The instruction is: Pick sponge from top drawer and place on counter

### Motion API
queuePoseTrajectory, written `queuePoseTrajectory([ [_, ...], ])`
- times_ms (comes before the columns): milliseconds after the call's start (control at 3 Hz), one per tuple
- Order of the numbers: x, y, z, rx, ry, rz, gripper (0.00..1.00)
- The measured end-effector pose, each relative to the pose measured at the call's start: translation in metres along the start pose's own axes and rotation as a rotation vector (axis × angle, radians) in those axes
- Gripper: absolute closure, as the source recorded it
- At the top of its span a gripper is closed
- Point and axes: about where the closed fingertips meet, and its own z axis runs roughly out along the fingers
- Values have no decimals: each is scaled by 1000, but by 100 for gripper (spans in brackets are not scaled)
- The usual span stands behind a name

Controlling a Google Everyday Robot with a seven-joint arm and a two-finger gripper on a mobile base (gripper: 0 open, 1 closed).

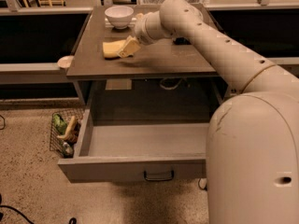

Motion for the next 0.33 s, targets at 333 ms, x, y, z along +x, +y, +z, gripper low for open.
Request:
queuePoseTrajectory([
  [333, 3, -8, -33, 72, 1, 32, 0],
])
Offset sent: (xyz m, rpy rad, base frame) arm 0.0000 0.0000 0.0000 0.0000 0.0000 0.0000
